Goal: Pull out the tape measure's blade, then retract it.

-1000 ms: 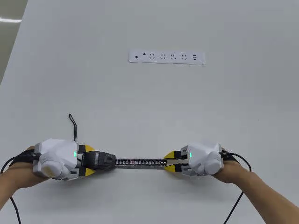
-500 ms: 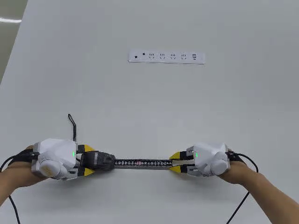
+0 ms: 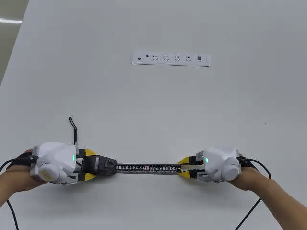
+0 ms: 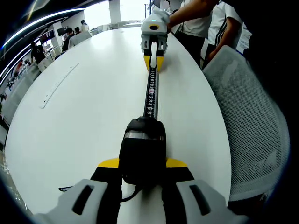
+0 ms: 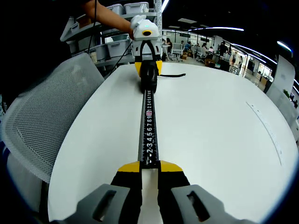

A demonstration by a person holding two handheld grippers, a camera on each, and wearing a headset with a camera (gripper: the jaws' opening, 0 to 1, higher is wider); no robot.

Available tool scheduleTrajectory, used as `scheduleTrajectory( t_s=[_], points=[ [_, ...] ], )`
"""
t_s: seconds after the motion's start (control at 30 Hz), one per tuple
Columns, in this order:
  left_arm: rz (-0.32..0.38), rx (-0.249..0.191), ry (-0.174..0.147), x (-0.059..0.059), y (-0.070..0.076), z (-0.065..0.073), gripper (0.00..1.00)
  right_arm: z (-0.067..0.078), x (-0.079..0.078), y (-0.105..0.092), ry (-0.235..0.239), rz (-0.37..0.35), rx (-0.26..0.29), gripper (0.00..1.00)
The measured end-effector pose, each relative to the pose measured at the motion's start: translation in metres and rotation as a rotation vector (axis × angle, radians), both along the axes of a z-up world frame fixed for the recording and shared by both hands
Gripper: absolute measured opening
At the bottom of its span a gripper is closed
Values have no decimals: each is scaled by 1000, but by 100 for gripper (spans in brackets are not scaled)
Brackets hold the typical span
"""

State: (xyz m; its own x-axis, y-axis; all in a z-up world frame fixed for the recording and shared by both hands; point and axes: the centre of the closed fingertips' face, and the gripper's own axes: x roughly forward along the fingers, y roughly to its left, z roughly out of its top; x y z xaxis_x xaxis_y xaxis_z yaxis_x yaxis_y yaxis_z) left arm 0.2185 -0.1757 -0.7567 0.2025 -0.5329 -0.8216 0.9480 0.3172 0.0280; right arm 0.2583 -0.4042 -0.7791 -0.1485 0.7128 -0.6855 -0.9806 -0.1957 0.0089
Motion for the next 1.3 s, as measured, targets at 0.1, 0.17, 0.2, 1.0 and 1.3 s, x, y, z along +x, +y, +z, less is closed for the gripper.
scheduleTrajectory(
  t_s=[0.1,0.17,0.2,1.0,1.3],
  points=[
    [0,0,0,0,0,0,28,0,1,-3,-1,-2,-3,9],
    [0,0,1,0,0,0,28,0,1,-5,-2,-2,-4,9],
    [0,-1,1,0,0,0,28,0,1,-6,-1,-4,-4,9],
    [-12,7,9,0,0,0,28,0,5,-27,2,-17,-14,9],
    [-14,10,16,-1,-1,-1,28,0,6,-36,1,-25,-16,9]
  ],
)
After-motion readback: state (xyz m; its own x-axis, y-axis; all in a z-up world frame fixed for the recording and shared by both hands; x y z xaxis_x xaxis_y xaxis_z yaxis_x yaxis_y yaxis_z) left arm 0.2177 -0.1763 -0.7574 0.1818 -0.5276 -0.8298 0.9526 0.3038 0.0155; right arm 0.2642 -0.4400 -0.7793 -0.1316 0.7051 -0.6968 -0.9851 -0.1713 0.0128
